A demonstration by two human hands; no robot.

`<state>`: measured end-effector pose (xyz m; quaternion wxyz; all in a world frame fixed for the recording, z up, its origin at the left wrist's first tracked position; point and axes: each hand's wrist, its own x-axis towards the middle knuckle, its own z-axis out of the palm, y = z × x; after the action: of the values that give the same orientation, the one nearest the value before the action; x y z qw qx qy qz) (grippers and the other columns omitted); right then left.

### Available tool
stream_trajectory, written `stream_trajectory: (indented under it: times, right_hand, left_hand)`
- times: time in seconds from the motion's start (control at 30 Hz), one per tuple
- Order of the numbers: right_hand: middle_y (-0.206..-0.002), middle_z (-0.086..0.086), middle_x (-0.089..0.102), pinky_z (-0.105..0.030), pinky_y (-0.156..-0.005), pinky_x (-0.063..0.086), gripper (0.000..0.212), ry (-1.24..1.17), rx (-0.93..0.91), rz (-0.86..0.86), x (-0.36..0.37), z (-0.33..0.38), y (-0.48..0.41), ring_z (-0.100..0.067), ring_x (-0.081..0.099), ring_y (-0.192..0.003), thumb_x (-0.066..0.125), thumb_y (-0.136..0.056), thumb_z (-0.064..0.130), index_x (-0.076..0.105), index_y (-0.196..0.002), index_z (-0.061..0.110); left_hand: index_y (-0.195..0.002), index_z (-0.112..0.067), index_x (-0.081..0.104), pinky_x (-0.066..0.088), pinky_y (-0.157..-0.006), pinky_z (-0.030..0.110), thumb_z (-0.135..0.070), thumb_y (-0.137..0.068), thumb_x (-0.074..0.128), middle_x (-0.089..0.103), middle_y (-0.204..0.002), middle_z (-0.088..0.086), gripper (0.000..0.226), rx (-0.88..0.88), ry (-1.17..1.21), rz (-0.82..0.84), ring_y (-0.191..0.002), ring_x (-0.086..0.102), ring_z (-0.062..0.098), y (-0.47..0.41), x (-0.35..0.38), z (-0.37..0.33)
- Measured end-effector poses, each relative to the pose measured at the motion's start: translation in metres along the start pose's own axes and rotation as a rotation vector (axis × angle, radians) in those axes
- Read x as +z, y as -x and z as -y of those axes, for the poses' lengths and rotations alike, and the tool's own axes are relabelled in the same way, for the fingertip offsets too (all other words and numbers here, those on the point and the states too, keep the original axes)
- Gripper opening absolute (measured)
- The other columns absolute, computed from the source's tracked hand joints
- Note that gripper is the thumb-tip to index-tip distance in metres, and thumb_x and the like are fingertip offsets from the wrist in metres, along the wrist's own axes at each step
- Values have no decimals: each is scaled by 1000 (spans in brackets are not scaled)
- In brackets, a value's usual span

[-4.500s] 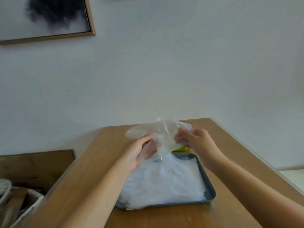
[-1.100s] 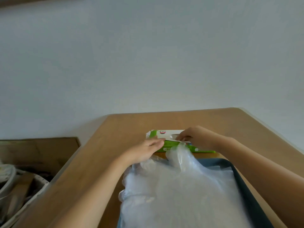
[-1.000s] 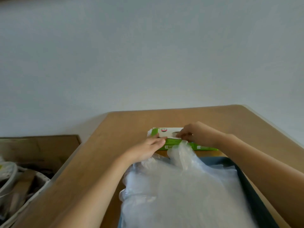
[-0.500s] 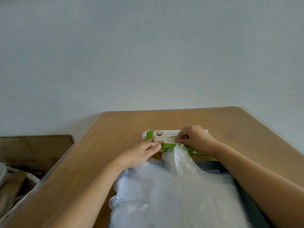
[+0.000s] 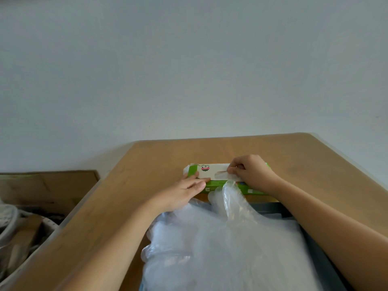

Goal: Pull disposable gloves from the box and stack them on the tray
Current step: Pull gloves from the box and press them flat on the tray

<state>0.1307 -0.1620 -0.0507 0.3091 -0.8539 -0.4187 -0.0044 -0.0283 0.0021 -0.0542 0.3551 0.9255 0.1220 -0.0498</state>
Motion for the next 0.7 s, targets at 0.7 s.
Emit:
stream_trajectory:
  times: [0.7]
  right_hand:
    - [-77, 3, 71, -8, -59, 44, 29, -4, -58, 44, -11, 13, 4, 0, 62, -68, 70, -76, -1, 52, -80, 22]
  left_hand:
    - [-143, -41, 36, 3, -118, 33, -47, -98, 33, 9, -159, -13, 45, 53, 32, -13, -147, 0, 8, -2, 3, 3]
